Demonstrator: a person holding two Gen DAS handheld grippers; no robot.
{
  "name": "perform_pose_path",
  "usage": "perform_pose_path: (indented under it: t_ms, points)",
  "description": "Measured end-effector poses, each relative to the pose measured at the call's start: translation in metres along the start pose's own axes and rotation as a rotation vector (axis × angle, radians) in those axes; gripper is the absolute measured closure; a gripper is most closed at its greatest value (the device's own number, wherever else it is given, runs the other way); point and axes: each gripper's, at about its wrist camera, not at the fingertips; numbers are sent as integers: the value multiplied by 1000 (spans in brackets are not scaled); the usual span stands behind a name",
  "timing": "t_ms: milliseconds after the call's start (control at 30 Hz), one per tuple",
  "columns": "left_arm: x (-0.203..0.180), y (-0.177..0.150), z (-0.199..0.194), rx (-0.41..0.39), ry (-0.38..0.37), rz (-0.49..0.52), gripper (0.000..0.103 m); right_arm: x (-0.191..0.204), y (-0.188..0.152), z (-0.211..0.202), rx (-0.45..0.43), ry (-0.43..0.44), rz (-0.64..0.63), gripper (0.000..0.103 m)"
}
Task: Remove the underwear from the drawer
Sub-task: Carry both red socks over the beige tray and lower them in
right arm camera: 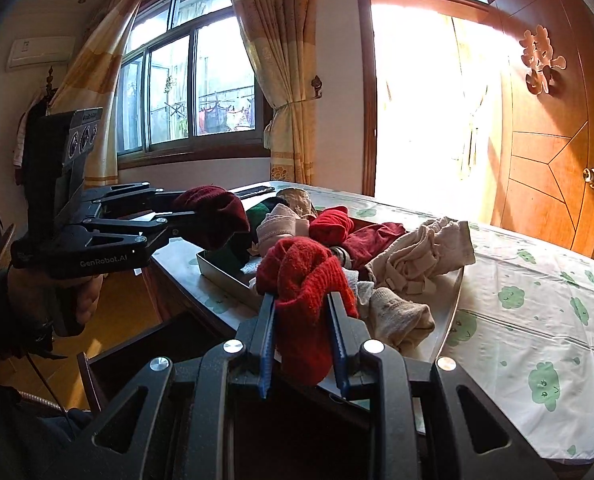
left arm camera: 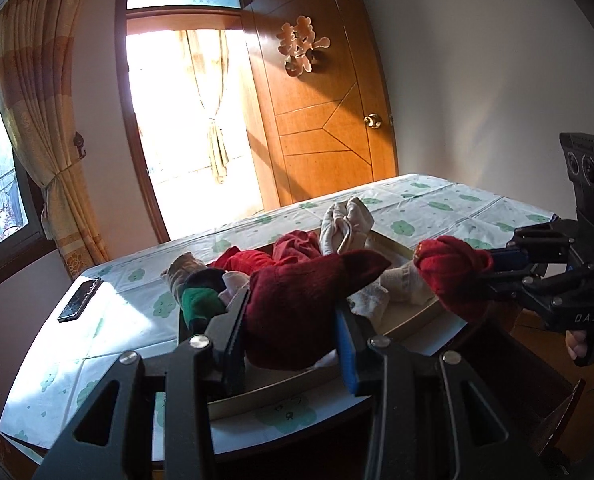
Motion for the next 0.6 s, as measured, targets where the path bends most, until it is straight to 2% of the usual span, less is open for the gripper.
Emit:
perform_pose_path:
  t_ms: [600]
  points:
    - [8, 29, 53, 53, 14, 24, 65, -36, 34, 27, 10, -42, 27, 77]
Point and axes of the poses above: each gripper's, at about its wrist camera, not at the fingertips, and z roughly the way its jaws point, x to its left, y to its top, and after that the axes turned 6 degrees about z, right-handed
